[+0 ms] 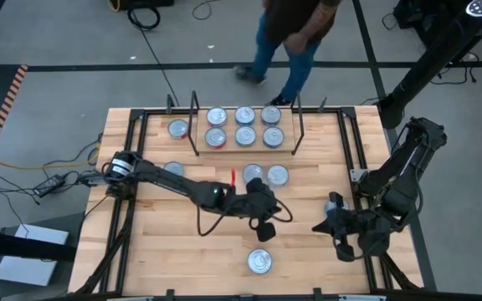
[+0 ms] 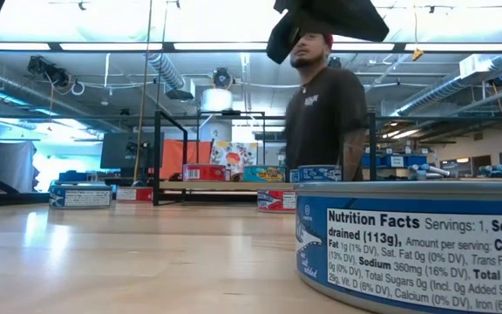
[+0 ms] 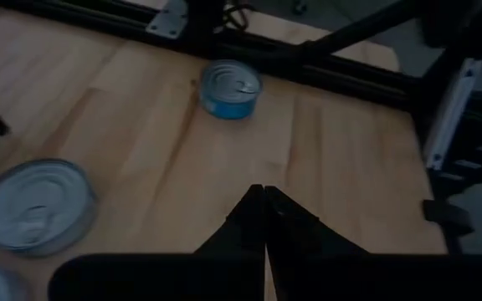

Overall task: Stack canned seafood by type on shelf
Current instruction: Stack the light blue tuna can on top of the other light blue tuna can on the shelf

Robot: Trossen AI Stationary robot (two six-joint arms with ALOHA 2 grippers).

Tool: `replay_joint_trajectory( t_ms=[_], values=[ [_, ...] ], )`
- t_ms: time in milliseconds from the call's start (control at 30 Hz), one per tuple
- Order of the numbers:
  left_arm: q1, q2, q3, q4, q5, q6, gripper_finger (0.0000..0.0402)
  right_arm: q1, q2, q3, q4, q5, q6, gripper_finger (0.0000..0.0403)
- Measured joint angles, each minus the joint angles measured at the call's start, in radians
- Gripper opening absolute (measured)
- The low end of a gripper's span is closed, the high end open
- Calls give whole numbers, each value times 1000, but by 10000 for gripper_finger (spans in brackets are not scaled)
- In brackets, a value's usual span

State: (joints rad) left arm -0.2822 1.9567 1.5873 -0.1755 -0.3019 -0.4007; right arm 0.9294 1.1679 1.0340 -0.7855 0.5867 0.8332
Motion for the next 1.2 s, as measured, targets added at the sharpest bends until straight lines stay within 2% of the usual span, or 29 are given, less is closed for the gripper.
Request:
replay_joint_trajectory(
  t_ms=[133, 333, 500, 600, 767, 900, 1033, 1133, 1200],
  values=[
    [-19, -17, -56, 68, 0, -5, 5, 2, -1, 0, -19, -8, -22, 5],
    [-40, -30, -58, 33, 19, -30, 5, 1, -1, 0, -58, -50, -23, 8],
    [-55, -74, -57, -112, 12, -114, 3, -16, -1, 0, -60, -89, -15, 12],
    [-80, -122, -57, -228, -46, -127, 2, -22, -1, 0, -72, -136, -10, 16],
    [-120, -212, -58, -319, -104, -119, 2, -23, -1, 0, -167, -229, 105, 15],
    [-123, -290, -170, -201, -145, -108, 2, -20, 7, 0, -305, -321, 305, 5],
    [-104, -368, -420, 73, -132, -151, 1, -14, 34, 0, -398, -348, 438, 8],
    [-94, -436, -588, 292, -125, -154, 1, -21, 51, 0, -395, -348, 477, 8],
    [-91, -487, -685, 362, -102, -156, 1, -37, 62, 0, -390, -350, 506, 7]
  ],
)
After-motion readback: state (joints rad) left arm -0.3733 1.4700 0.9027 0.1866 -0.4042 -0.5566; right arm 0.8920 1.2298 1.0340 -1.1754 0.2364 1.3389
